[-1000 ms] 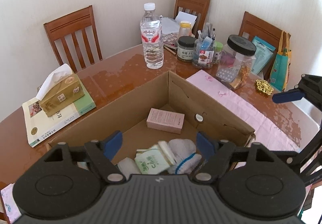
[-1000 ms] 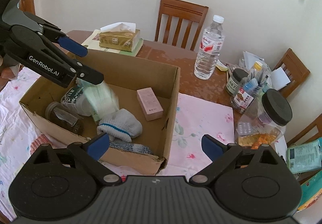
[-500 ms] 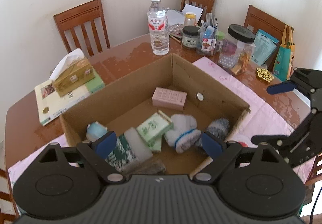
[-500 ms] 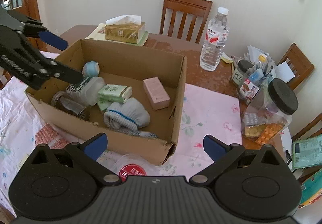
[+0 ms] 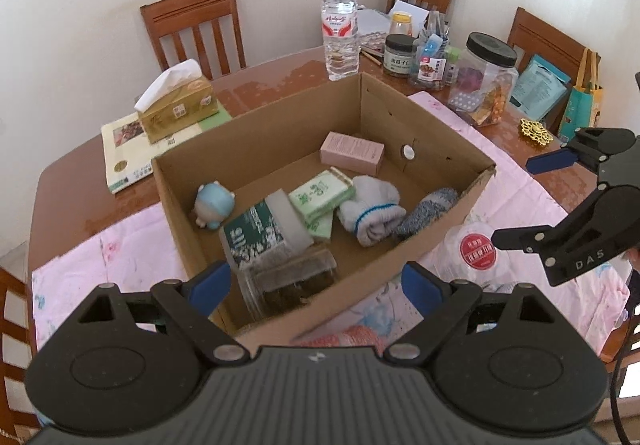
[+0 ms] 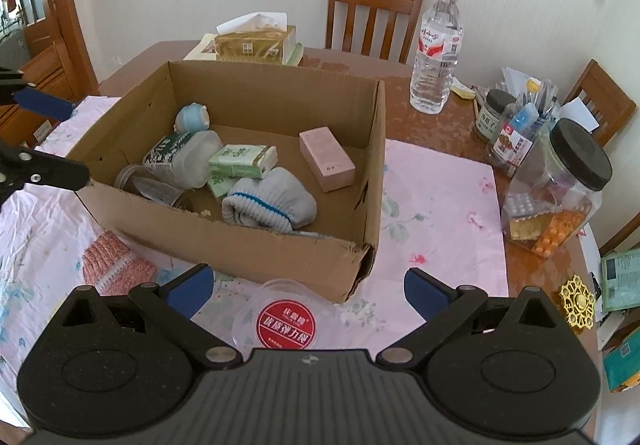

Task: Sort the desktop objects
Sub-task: 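Withdraw both open tools from the cardboard box back over the table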

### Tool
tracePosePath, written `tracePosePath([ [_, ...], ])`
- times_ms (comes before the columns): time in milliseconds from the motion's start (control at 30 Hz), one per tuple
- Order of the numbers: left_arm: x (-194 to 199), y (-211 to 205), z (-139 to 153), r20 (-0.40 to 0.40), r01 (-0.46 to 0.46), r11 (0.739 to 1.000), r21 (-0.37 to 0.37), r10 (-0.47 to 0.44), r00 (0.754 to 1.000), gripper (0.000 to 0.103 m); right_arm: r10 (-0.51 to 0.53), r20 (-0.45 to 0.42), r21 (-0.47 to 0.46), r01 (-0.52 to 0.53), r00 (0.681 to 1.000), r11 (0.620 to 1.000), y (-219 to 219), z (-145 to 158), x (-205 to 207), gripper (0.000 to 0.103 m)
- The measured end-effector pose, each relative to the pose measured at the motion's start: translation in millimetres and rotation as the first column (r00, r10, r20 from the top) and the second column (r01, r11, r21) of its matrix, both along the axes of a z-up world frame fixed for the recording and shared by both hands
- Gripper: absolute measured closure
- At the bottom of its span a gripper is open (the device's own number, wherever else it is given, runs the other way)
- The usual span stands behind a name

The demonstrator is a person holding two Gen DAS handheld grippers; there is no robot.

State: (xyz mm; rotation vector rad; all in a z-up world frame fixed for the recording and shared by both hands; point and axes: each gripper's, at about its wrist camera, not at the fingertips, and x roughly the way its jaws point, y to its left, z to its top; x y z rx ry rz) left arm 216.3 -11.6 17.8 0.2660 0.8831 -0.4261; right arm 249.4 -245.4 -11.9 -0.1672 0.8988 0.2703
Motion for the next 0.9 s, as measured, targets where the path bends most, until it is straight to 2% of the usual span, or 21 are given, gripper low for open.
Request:
tracePosePath([
  [233, -21.2, 5.4, -12.6, -0.036, -0.062, 0.997, -0.039, 0.060, 0.998, 0.011, 0.012, -0.023, -0.013, -0.012, 1.000, 1.000, 0.0, -13.1, -6.2, 0.000],
  [467, -41.0, 11.4, -30.1, -0.058, -0.123, 0.992, -0.035, 0.120, 0.991, 0.011, 0.002, -0.043, 0.006, -0.002, 0.999, 1.000, -4.8, -22.5, -13.4, 0.000],
  [667, -60.4, 16.5, -52.0, -0.063, -0.143, 0.990, -0.003, 0.143, 0.988, 0.011, -0.062, -0.060, 0.023, 0.063, 0.996, 0.998, -7.5, -28.0, -21.1, 0.000],
  [733, -64.6, 17.0, -60.9, -0.089, -0.149, 0.989, 0.001, 0.149, 0.985, 0.011, -0.081, -0.069, 0.052, 0.085, 0.994, 0.995, -8.0, -29.9, -22.8, 0.000],
  [900, -77.8, 12.8, -74.9, -0.114, -0.135, 0.991, 0.016, 0.136, 0.984, 0.011, -0.136, -0.072, 0.047, 0.140, 0.988, 0.989, -5.4, -35.7, -24.0, 0.000],
])
